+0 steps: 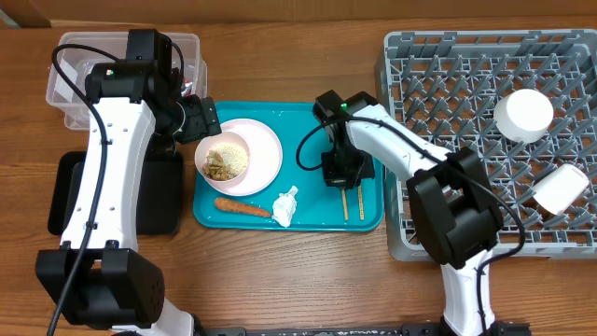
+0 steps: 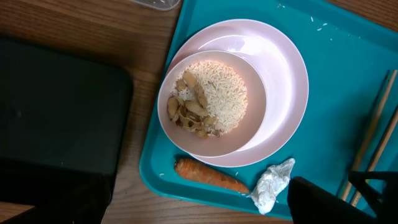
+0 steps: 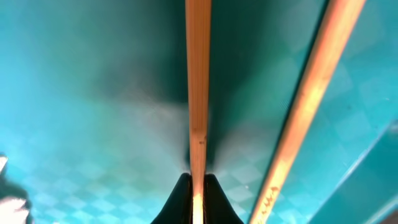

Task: Sort waste into correct bins and load items into the dishwasher
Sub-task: 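Grasp one chopstick with the right gripper and carry it into the rack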

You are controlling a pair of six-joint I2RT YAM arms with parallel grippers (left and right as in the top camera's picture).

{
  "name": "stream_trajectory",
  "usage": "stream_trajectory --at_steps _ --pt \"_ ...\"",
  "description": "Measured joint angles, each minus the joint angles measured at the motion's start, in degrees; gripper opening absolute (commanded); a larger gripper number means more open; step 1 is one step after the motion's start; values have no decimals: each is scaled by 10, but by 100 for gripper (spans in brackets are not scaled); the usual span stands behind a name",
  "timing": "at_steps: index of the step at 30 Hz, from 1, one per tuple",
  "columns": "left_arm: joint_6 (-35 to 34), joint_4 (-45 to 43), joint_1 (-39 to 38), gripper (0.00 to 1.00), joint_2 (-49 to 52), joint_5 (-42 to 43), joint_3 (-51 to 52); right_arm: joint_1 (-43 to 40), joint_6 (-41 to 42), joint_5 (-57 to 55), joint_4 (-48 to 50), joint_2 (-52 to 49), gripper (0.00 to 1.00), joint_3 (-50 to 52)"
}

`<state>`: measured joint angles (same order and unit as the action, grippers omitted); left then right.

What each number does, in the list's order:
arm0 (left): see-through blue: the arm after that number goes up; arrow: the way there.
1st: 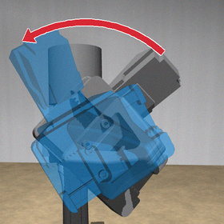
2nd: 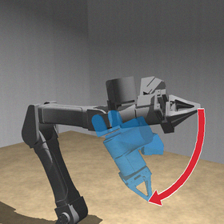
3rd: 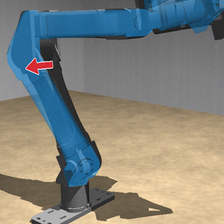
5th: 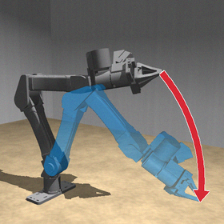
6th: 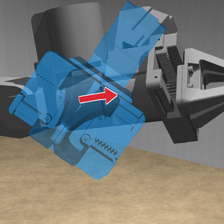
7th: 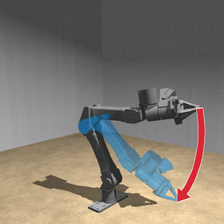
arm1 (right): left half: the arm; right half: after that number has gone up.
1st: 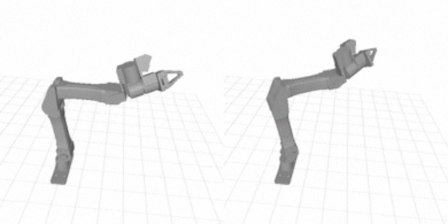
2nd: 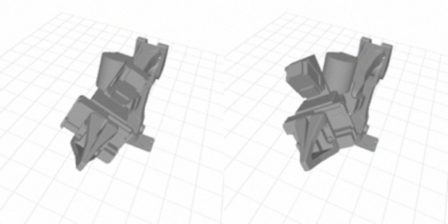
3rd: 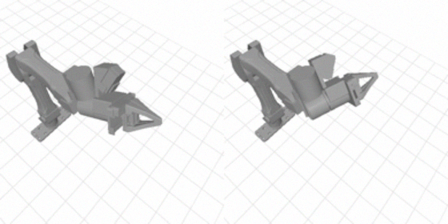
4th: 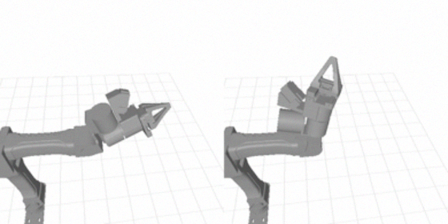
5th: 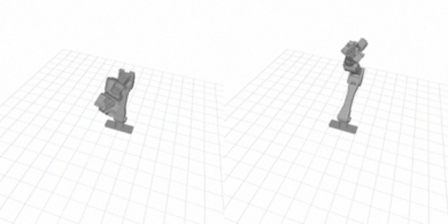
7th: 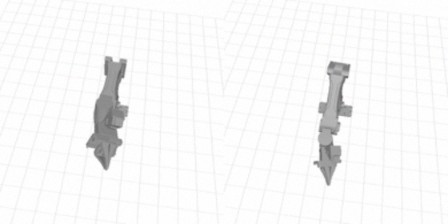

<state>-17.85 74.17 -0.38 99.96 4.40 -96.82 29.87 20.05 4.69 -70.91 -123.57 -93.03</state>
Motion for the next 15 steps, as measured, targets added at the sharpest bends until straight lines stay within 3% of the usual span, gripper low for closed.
stream_trajectory --at_steps 10,15 --pt "0 0 0 93 0 0 0 -46 -60 -83 -72 210 4 -37" --pt "0 0 0 93 0 0 0 -105 -71 -118 -118 227 4 -31"
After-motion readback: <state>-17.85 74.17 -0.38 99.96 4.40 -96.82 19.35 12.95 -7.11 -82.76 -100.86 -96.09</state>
